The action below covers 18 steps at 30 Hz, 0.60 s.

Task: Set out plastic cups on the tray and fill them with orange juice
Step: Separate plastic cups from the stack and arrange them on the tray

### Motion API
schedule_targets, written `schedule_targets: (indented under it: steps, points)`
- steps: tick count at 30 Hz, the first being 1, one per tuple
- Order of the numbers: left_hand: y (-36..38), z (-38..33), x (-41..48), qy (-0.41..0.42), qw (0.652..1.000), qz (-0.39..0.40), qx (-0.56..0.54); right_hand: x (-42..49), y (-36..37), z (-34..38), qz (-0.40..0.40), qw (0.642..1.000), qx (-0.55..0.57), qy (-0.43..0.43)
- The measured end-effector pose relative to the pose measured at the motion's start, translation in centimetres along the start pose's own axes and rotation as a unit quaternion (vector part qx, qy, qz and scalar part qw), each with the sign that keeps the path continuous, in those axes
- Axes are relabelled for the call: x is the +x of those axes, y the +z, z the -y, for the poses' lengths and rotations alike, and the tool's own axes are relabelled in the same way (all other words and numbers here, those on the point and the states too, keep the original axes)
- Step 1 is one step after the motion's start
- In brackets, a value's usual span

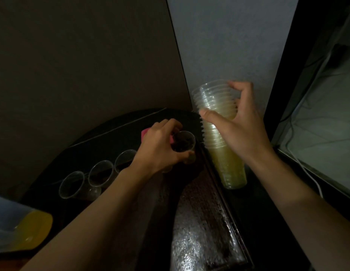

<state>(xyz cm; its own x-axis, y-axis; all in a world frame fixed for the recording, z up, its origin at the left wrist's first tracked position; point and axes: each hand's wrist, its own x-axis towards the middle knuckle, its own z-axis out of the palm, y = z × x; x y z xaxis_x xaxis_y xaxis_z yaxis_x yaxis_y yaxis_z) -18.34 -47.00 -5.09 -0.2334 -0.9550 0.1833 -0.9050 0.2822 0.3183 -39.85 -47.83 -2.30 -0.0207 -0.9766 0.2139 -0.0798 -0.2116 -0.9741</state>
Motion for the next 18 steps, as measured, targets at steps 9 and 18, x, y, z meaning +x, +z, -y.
schedule_targets:
  steps: [9,18]
  points:
    - [0.0,-0.3,0.0,0.014,1.0,-0.014,0.008,-0.1,-0.1,0.0,0.01,1.0,-0.001,0.001]
    - [-3.5,-2.3,-0.5,-0.088,0.954,-0.085,-0.275,-0.5,0.8,1.1,0.086,0.996,0.008,-0.04]
